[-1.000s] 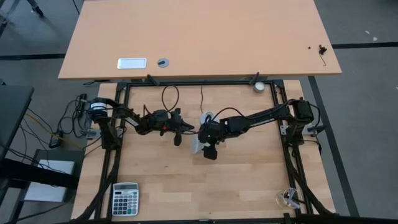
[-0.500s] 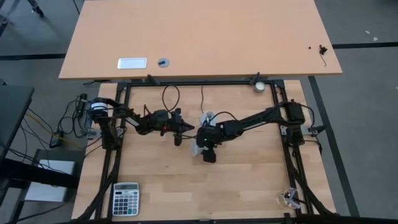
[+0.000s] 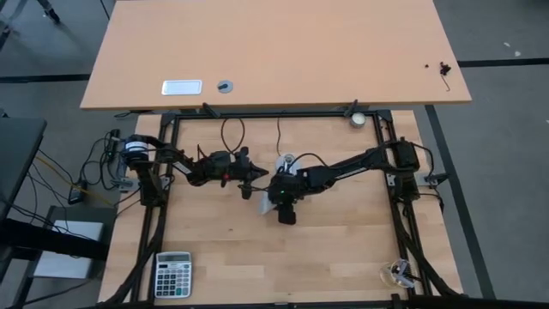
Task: Screw lightbulb
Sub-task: Insert the lightbulb into the silver lamp socket
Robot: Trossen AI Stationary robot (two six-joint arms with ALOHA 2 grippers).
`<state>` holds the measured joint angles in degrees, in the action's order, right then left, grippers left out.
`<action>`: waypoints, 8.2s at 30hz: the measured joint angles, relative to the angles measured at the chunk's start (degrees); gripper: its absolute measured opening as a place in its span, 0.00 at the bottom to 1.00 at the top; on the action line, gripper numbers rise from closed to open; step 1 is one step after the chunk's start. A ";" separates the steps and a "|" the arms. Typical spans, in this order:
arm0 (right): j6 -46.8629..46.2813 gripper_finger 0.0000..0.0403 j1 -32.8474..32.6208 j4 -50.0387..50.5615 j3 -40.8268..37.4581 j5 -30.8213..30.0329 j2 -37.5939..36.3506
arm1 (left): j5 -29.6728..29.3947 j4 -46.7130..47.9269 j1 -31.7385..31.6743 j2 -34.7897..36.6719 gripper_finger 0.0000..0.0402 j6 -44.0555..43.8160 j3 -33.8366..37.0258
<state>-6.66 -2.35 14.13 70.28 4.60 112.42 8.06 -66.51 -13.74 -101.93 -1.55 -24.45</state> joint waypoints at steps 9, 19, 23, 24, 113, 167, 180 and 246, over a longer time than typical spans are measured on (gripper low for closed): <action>2.77 0.40 2.13 3.16 0.07 -4.53 -12.06 | -4.76 -20.93 -2.06 -0.02 0.01 -1.24 4.38; 6.51 0.40 7.87 -3.61 0.17 -10.86 -19.91 | 3.19 -20.23 -0.47 1.25 0.01 -3.35 -0.65; 6.89 0.39 8.86 -4.10 -0.44 -10.95 -18.86 | 3.15 -20.14 -0.46 1.25 0.01 -3.34 -1.94; 6.89 0.39 9.01 -5.02 -1.36 -10.92 -18.88 | 2.95 -19.58 -0.47 1.25 0.01 -3.32 -2.14; 3.54 0.39 17.61 -72.54 -35.31 -5.18 -5.83 | 0.13 -2.55 -0.43 5.86 0.01 -4.73 -12.39; 3.72 0.63 17.38 -52.54 -35.65 -7.93 -16.83 | -11.08 60.04 -0.76 5.86 0.01 6.02 -40.91; 4.26 0.57 17.29 -39.58 -35.54 -7.95 -22.77 | -8.77 59.50 -0.35 5.79 0.01 5.96 -40.89; 4.24 0.03 10.02 -29.59 -29.81 -17.20 -39.30 | -11.48 59.11 0.74 8.43 0.01 7.33 -40.85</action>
<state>-2.42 7.67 -15.45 40.47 -12.60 73.12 -3.42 -7.40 -12.99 -93.50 5.78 -65.30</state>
